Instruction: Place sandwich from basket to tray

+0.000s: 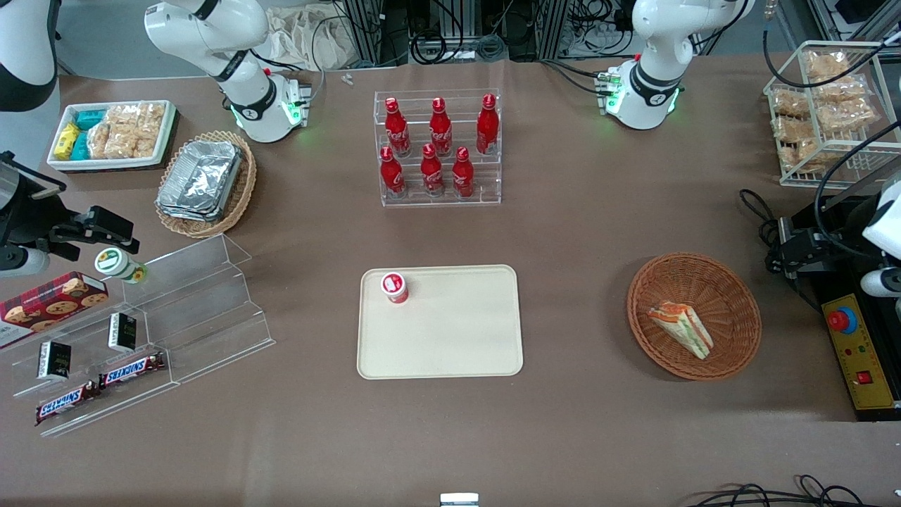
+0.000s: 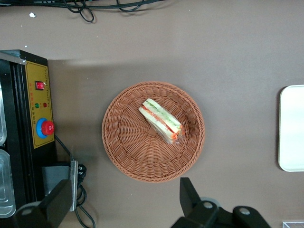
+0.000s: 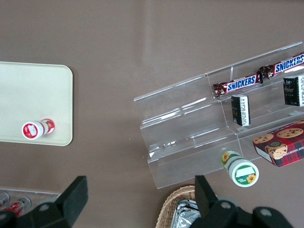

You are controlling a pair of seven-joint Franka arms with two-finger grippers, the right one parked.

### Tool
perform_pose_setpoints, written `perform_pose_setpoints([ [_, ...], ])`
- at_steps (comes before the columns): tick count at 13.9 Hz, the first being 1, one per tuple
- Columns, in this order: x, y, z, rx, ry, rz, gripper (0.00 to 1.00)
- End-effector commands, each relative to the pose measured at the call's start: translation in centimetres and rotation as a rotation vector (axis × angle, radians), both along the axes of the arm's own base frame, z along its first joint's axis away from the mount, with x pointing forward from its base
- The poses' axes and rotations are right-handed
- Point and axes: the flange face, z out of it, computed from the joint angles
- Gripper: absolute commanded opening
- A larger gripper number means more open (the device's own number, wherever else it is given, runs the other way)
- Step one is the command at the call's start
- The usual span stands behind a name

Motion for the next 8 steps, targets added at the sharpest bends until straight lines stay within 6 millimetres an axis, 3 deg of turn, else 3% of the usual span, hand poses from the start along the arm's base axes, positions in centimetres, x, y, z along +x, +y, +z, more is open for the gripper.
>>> perform_pose_setpoints([
  [1, -0.3, -0.4, 0.6, 0.019, -0.001, -0.01, 1.0],
  [8, 0.0, -1.4, -0.8, 0.008, 0.025, -0.03, 1.0],
])
